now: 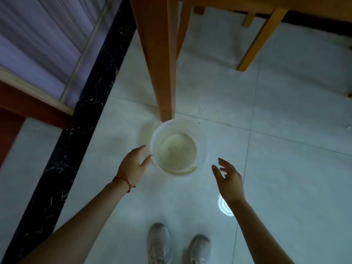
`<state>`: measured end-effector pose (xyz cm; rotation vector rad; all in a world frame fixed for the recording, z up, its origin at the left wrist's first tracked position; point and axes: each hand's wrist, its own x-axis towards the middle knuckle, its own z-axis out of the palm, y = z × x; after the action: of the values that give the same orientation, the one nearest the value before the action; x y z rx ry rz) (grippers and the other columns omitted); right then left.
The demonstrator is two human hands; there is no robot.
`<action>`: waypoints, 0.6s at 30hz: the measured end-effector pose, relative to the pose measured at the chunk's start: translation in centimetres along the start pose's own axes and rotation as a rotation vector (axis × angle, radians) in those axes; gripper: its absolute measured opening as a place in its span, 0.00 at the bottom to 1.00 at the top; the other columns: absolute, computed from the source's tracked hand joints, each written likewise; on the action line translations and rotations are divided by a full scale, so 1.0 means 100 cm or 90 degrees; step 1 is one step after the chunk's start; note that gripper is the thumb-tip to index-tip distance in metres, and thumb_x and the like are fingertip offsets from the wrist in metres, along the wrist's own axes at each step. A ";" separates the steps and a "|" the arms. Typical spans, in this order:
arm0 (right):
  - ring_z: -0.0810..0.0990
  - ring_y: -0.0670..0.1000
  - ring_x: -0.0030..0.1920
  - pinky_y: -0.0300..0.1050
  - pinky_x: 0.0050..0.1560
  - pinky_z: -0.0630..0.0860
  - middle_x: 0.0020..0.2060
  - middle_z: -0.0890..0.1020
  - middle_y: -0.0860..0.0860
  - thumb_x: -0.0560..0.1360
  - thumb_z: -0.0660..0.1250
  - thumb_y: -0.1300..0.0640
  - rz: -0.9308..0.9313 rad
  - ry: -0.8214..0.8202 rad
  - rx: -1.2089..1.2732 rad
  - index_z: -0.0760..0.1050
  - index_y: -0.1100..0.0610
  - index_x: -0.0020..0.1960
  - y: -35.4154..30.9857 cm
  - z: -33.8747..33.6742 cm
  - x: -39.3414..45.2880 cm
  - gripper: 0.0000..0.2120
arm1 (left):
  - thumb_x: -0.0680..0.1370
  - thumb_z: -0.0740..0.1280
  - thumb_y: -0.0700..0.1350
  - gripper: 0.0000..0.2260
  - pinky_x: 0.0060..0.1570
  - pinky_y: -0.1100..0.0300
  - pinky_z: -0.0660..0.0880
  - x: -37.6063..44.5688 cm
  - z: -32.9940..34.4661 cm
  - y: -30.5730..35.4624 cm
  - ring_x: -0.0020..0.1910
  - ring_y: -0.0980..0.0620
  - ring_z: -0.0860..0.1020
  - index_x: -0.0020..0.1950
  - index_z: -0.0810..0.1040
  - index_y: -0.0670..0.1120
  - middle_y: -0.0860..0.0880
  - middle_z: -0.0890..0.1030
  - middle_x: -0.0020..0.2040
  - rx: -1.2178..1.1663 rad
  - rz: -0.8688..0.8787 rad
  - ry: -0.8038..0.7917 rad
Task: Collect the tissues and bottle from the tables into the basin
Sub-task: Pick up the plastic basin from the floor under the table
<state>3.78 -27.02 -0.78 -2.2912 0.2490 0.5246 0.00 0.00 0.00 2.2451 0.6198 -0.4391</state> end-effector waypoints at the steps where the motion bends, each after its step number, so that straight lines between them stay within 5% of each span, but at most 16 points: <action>1: 0.78 0.53 0.57 0.49 0.56 0.74 0.62 0.77 0.53 0.75 0.64 0.51 0.002 0.003 0.001 0.70 0.55 0.65 0.005 0.006 0.005 0.20 | 0.76 0.62 0.49 0.23 0.67 0.53 0.63 0.006 0.006 -0.005 0.69 0.44 0.67 0.69 0.66 0.42 0.41 0.70 0.69 -0.020 -0.010 0.013; 12: 0.79 0.50 0.51 0.39 0.49 0.69 0.61 0.78 0.52 0.75 0.63 0.50 0.042 -0.001 0.050 0.68 0.54 0.67 0.043 0.046 0.070 0.22 | 0.76 0.63 0.48 0.21 0.57 0.61 0.66 0.061 0.061 -0.037 0.61 0.44 0.75 0.66 0.69 0.40 0.40 0.77 0.63 -0.182 -0.132 0.069; 18: 0.78 0.45 0.44 0.39 0.49 0.69 0.59 0.80 0.50 0.75 0.63 0.50 0.066 -0.020 0.095 0.70 0.53 0.65 0.050 0.057 0.096 0.20 | 0.74 0.66 0.46 0.19 0.58 0.53 0.72 0.078 0.074 -0.045 0.57 0.40 0.77 0.64 0.72 0.40 0.38 0.79 0.59 -0.211 -0.145 0.099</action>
<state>9.03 -26.61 -11.81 -2.1322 0.3799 0.5748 3.08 -0.54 -11.26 1.9121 0.9617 -0.2514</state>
